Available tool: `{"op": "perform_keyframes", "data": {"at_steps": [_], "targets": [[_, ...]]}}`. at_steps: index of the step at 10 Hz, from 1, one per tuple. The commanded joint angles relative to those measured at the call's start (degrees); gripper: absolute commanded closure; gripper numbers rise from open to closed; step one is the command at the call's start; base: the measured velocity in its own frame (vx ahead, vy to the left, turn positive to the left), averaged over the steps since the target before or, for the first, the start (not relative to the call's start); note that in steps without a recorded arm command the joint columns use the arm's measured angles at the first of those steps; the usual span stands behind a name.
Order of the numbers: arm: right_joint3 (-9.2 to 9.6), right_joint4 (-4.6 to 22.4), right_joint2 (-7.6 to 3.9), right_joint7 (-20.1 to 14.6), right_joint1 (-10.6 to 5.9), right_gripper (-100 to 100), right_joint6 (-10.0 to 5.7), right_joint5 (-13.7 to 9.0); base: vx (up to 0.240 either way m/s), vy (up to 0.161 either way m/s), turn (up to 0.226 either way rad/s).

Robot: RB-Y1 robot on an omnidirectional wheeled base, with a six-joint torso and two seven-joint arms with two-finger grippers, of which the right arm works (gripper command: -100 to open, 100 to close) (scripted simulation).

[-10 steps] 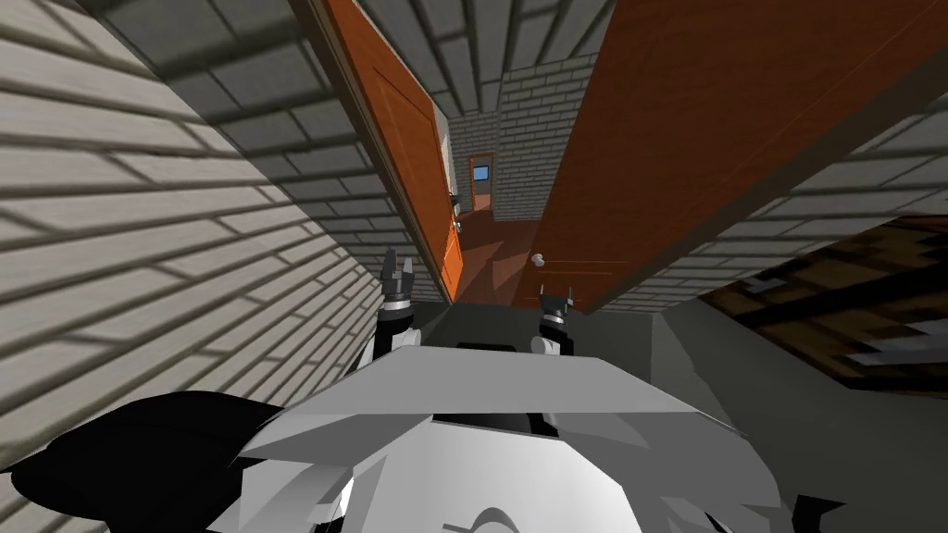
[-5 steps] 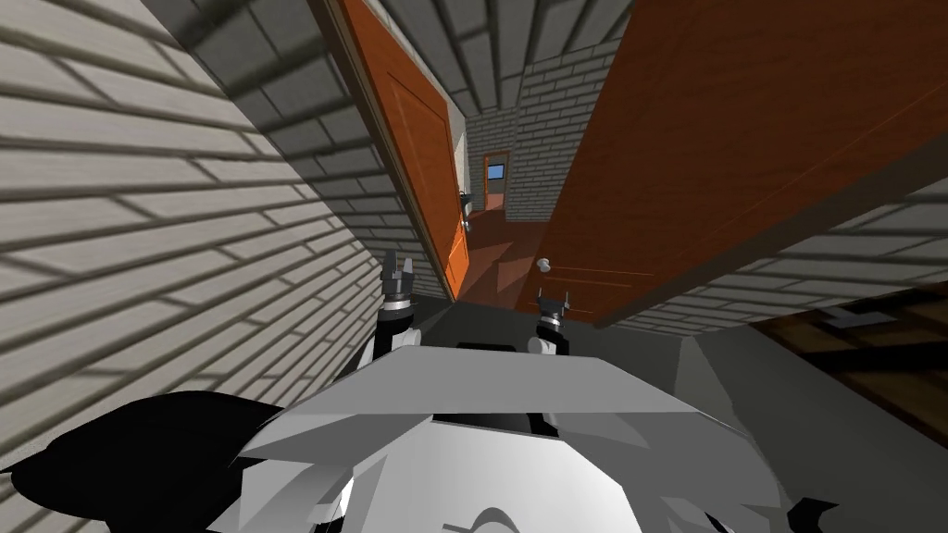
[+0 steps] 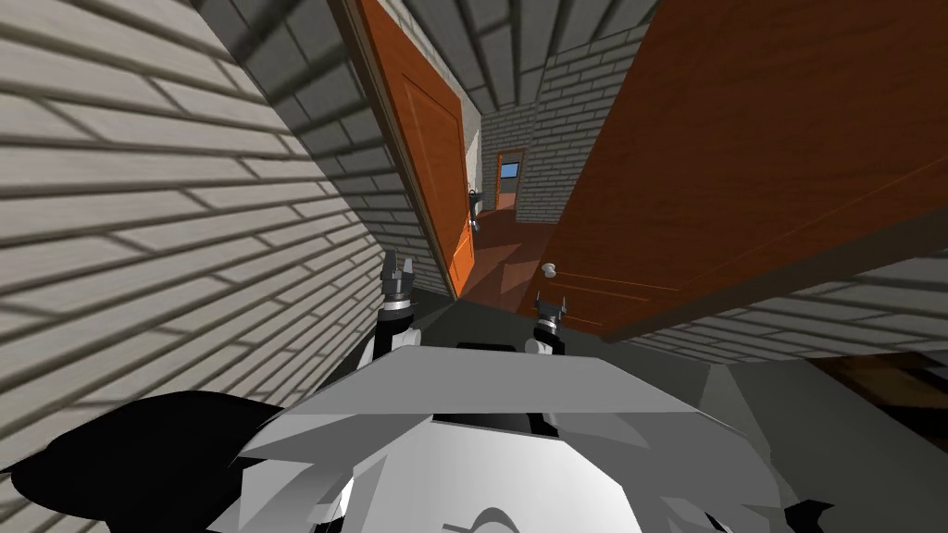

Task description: Push the door open

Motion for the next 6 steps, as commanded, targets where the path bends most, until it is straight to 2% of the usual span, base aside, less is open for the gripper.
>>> {"op": "perform_keyframes", "data": {"at_steps": [1, 6], "targets": [[0.25, 1.59, 0.17, -0.92, -0.56, -100, -0.59, -0.96, 0.012, -0.128, 0.135], [1.78, 8.11, 1.45, -4.69, -2.31, -100, -3.29, -5.15, 0.021, -0.164, 0.251]]}}
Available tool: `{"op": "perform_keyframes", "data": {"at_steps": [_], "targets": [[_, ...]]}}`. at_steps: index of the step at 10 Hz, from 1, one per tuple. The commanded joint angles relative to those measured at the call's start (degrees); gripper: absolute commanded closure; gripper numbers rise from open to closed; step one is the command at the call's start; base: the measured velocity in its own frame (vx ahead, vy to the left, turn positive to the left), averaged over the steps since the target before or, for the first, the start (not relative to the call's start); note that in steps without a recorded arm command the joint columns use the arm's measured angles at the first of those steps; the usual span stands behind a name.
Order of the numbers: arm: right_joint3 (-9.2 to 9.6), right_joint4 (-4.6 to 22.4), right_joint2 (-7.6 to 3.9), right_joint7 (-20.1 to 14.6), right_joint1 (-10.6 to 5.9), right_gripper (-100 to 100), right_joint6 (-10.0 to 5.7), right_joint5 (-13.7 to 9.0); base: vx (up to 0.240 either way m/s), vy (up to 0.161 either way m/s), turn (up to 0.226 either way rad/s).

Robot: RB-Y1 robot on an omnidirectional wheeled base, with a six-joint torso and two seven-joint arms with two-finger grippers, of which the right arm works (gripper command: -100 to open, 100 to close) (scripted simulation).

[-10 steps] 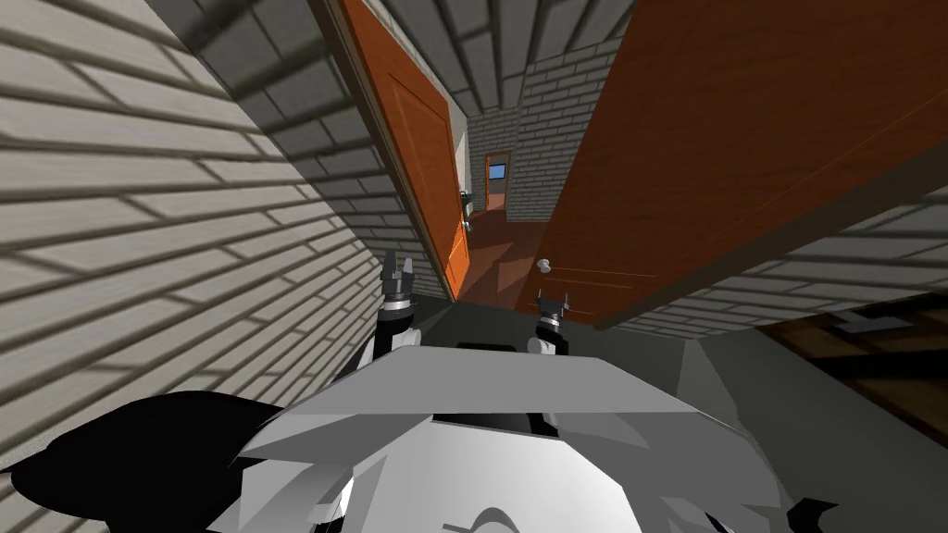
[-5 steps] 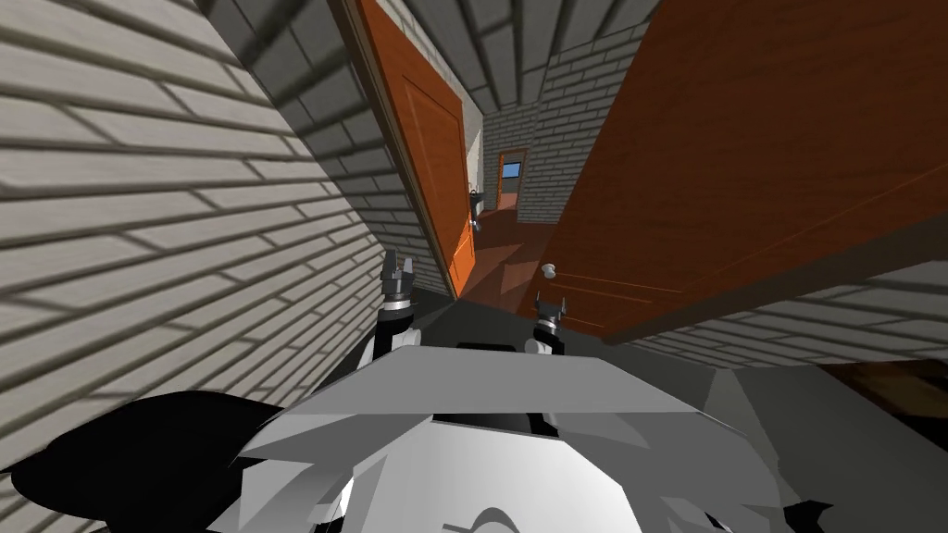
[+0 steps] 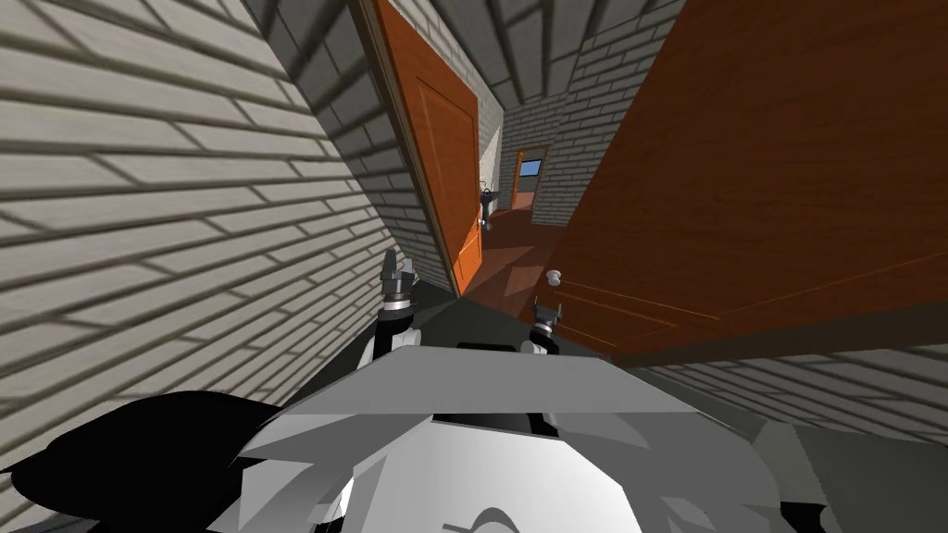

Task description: Push the door open

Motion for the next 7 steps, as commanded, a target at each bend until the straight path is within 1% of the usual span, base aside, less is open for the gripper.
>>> {"op": "perform_keyframes", "data": {"at_steps": [1, 2, 3, 4, 7], "targets": [[0.41, 1.69, 0.43, -1.13, -0.46, -100, -0.59, -1.47, 0.002, -0.197, 0.249], [0.66, 2.78, 0.75, -1.76, -0.75, -100, -1.05, -2.18, 0.012, -0.206, 0.205], [0.79, 3.33, 0.90, -2.07, -0.90, -100, -1.28, -2.53, -0.005, -0.171, 0.154], [1.05, 4.43, 1.22, -2.71, -1.20, -100, -1.73, -3.23, -0.024, -0.148, 0.193], [1.89, 7.98, 2.48, -4.76, -2.15, -100, -3.21, -5.52, -0.016, -0.194, 0.213]]}}
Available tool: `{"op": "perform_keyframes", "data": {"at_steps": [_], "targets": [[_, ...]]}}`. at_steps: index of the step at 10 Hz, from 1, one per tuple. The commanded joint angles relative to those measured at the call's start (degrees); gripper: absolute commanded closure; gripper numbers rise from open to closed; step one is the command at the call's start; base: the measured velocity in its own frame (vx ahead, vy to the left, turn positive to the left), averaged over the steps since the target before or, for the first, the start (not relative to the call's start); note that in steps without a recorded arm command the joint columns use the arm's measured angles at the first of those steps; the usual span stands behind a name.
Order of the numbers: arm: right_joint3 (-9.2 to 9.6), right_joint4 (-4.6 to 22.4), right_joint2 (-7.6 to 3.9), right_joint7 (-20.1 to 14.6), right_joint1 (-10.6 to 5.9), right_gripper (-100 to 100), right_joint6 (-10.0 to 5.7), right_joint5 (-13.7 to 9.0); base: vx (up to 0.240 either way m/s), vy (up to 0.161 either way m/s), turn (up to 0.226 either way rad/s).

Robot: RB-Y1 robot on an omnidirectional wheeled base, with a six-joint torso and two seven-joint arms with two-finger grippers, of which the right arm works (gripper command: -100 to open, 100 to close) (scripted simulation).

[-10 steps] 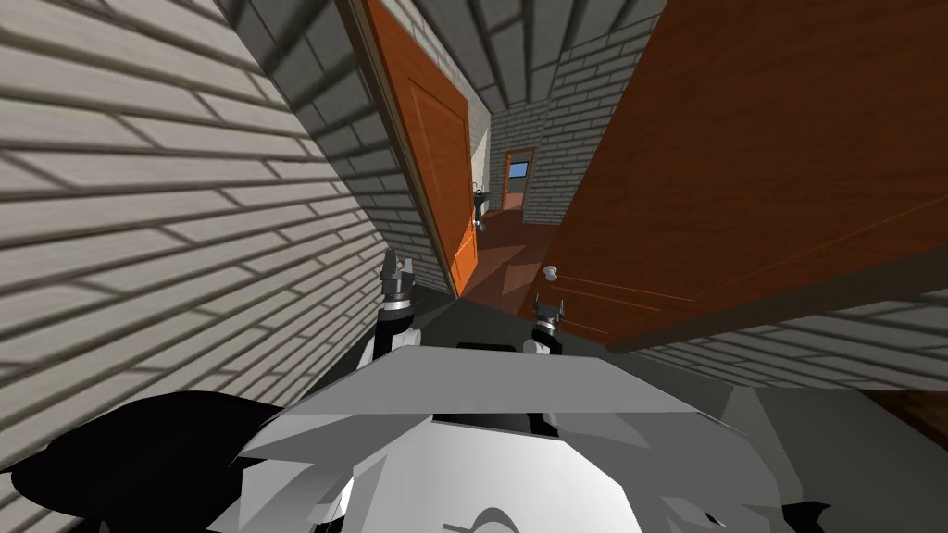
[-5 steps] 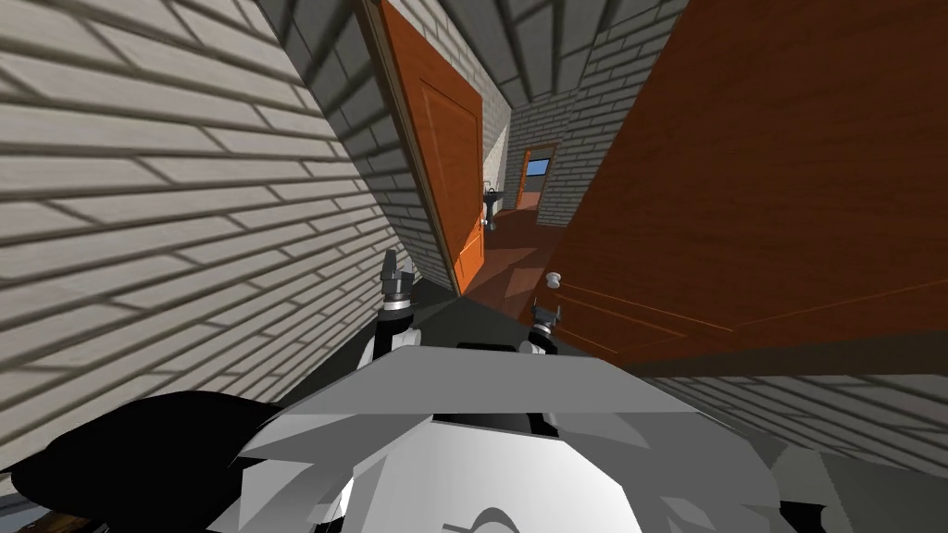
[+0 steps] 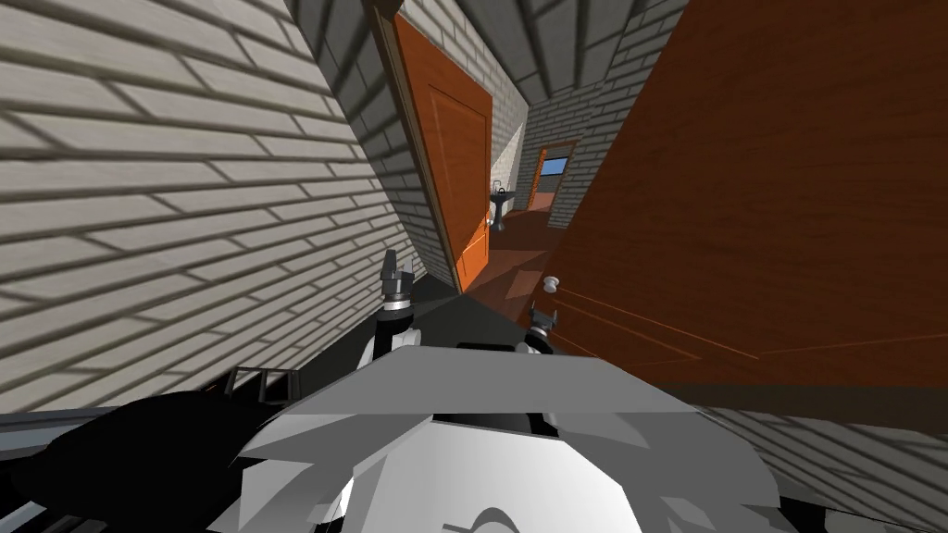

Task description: Push the door open

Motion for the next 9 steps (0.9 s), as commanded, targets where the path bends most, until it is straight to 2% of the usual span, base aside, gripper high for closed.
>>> {"op": "perform_keyframes", "data": {"at_steps": [1, 2, 3, 6, 9], "targets": [[0.52, 1.59, 0.85, -0.99, -0.25, -100, -0.82, -1.12, -0.005, -0.231, 0.229], [0.32, 1.05, 0.53, -0.58, -0.21, -100, -0.47, -0.67, -0.007, -0.109, 0.058], [0.18, 1.41, -0.70, -1.04, -0.35, -100, -0.60, -0.87, 0.083, -0.065, 0.012], [-0.12, 1.82, -1.72, -1.59, -0.55, -100, -0.61, -1.09, 0.164, -0.094, 0.026], [-0.47, 2.30, -1.50, -2.26, -0.78, -100, -0.63, -1.36, 0.187, -0.118, 0.023]]}}
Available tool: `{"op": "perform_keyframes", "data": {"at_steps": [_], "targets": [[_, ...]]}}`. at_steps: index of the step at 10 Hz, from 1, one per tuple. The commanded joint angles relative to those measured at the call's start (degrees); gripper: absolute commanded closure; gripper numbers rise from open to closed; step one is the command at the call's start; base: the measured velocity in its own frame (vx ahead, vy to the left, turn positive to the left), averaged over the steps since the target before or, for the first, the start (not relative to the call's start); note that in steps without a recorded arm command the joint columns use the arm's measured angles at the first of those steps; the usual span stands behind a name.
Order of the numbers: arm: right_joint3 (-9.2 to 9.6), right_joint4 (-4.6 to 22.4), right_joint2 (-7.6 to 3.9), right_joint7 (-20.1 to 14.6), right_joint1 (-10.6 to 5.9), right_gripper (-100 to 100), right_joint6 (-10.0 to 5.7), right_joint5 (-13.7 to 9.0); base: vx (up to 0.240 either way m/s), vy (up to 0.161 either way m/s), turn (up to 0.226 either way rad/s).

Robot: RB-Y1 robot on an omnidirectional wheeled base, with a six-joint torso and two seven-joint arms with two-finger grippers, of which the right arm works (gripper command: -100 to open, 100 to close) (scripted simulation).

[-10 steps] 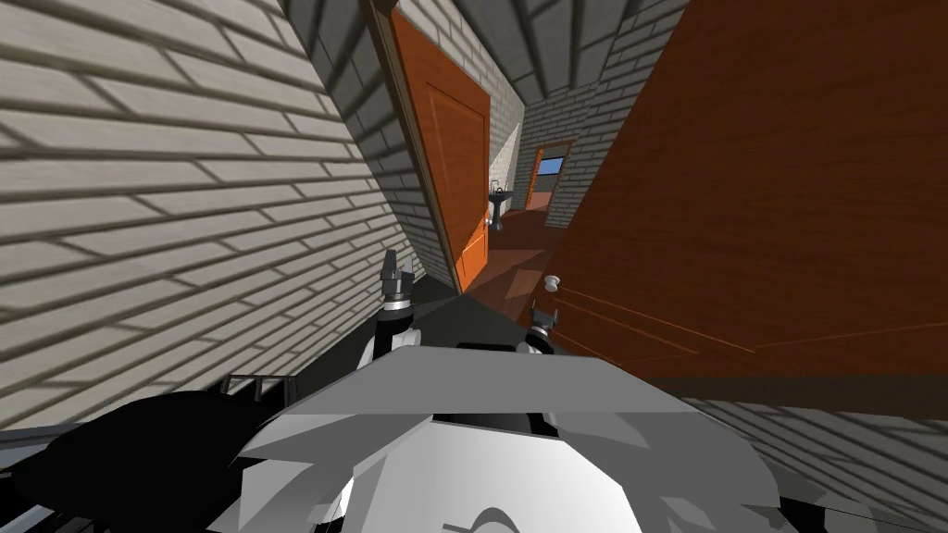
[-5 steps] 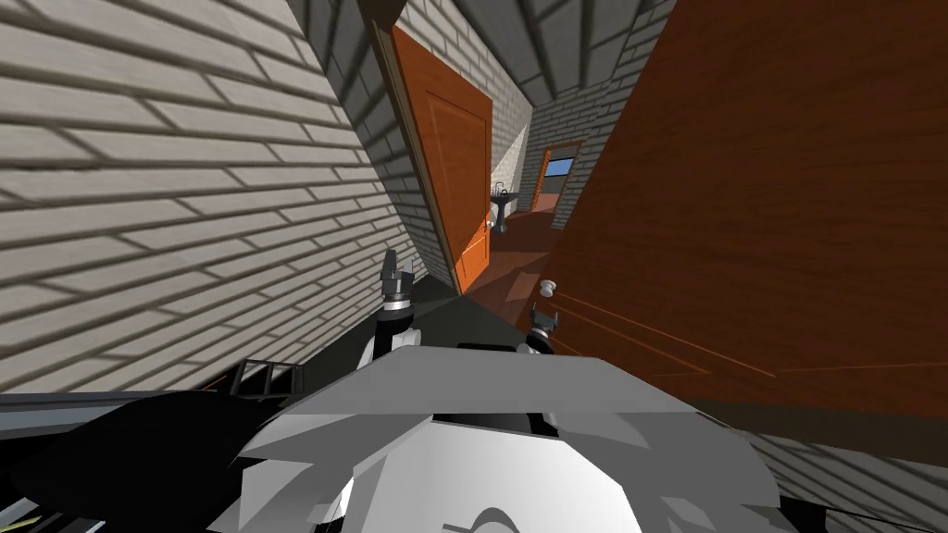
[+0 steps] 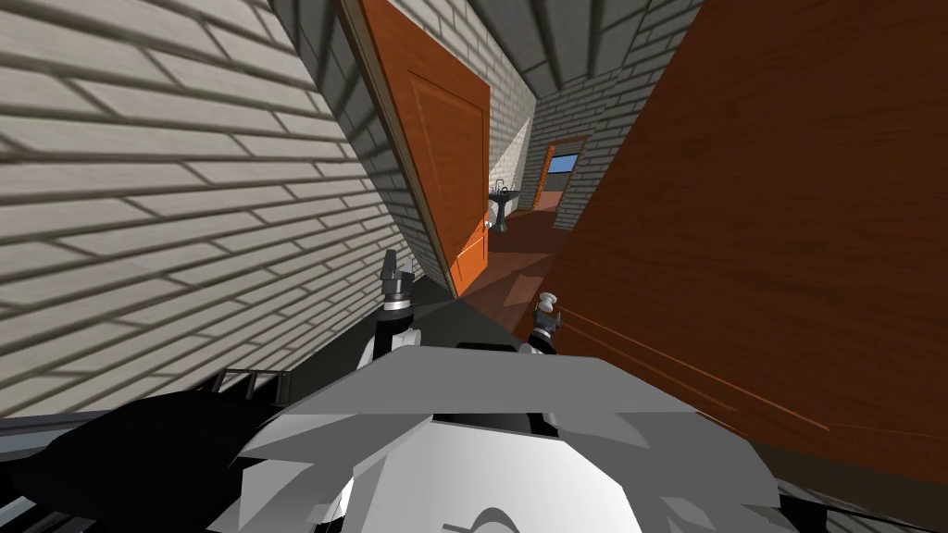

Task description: Push the door open

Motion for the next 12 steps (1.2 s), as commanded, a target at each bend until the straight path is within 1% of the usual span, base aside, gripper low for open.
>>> {"op": "perform_keyframes", "data": {"at_steps": [1, 2, 3, 8, 9, 12], "targets": [[-0.18, 0.31, 0.58, -0.40, -0.14, -100, -0.04, -0.14, 0.143, -0.094, 0.018], [-0.13, 0.24, 0.33, -0.23, -0.15, -100, -0.02, -0.09, 0.063, -0.042, 0.010], [-0.13, 0.24, 0.33, -0.23, -0.15, 100, -0.02, -0.09, -0.005, 0.008, 0.019], [-0.13, 0.24, 0.33, -0.23, -0.15, 100, -0.02, -0.09, -0.004, 0.005, -0.002], [-0.66, 0.20, 0.07, -0.11, -0.42, 100, 0.04, -0.46, 0.113, -0.012, -0.019], [-1.93, 0.22, -0.32, 0.20, -0.43, 100, -0.28, -1.41, 0.216, -0.047, -0.044]]}}
